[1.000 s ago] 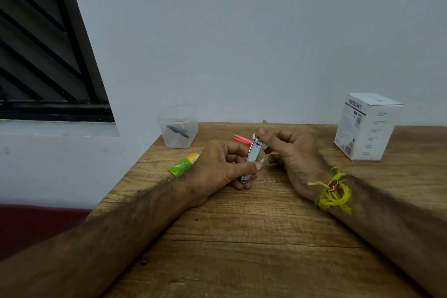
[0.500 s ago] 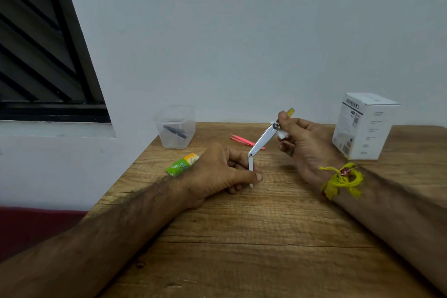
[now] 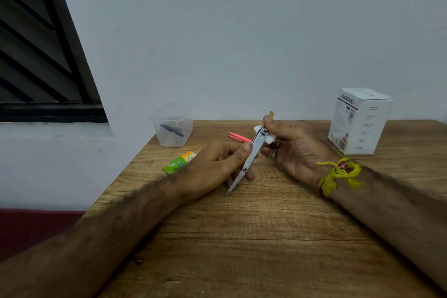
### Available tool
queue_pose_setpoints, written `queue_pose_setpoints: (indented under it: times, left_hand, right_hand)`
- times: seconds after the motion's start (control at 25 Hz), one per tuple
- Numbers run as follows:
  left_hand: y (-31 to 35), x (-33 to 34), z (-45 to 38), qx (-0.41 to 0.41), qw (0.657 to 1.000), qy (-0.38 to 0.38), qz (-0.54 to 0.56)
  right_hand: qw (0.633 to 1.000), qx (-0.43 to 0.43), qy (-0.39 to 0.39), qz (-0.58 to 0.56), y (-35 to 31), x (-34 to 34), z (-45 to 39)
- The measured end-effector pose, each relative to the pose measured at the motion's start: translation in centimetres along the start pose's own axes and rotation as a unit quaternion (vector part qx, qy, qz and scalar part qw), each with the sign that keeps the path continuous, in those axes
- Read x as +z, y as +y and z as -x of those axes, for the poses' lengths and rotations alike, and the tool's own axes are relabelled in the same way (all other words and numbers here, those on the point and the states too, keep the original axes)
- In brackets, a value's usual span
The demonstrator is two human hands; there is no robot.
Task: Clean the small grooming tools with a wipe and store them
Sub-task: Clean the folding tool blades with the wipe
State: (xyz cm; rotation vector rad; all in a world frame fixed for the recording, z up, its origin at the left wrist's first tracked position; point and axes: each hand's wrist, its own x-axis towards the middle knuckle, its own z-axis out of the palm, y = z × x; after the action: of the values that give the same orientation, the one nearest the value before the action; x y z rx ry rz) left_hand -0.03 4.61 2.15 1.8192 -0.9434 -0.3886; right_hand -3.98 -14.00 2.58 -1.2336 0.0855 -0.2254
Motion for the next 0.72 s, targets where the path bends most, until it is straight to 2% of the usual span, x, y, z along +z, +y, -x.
queue_pose_setpoints:
  times: [0.08, 0.16, 0.52, 0.64, 0.68, 0.72]
  left_hand:
    - [-0.1, 0.1, -0.1, -0.014, 0.994, 0.01, 0.107]
    - [-0.4, 0.0, -0.2, -0.014, 0.985, 0.006, 0.17]
    - [-0.3, 0.0, -0.4, -0.046, 0.959, -0.03, 0.277]
    - [-0.1, 0.1, -0.6, -0.052, 0.949, -0.014, 0.31]
    - [-0.1, 0.1, -0.6, -0.052, 0.946, -0.006, 0.32]
    - [-0.1, 0.0, -0.6, -0.049, 0.943, 0.002, 0.329]
  right_hand:
    - [1.0, 0.003, -0.017, -0.013, 0.2, 0.4, 0.2]
    - [1.0, -0.002, -0.02, -0.021, 0.2, 0.8, 0.4]
    - [0.999, -0.003, 0.001, -0.037, 0.5, 1.1, 0.3]
    - [0.994, -0.063, 0.087, -0.016, 1.0, 0.8, -0.2]
    - [0.983, -0.109, 0.141, 0.047, 1.2, 0.4, -0.3]
    - [0.956, -0.167, 0.194, 0.14, 1.5, 0.0, -0.3]
